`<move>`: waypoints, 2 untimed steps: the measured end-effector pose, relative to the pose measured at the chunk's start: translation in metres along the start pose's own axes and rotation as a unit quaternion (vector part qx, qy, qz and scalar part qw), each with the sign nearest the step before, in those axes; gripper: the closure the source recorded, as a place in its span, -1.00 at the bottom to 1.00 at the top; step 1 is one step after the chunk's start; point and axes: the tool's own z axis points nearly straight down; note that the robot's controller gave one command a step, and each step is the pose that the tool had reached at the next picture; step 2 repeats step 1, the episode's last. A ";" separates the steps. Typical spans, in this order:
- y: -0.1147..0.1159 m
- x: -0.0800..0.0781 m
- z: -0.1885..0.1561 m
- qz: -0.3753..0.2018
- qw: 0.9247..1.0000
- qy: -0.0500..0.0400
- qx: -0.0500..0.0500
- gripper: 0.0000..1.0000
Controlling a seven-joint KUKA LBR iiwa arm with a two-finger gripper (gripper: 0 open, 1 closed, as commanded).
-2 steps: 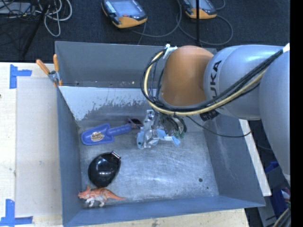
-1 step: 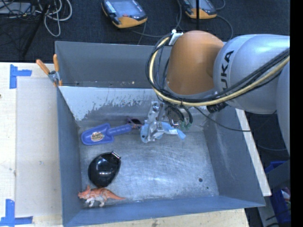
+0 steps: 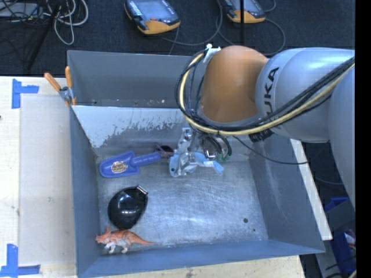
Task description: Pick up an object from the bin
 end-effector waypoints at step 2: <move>0.007 0.005 -0.029 -0.008 1.000 0.009 0.001 1.00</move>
Offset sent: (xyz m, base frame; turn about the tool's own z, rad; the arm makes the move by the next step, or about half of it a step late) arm 0.0000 0.0052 0.1237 0.0154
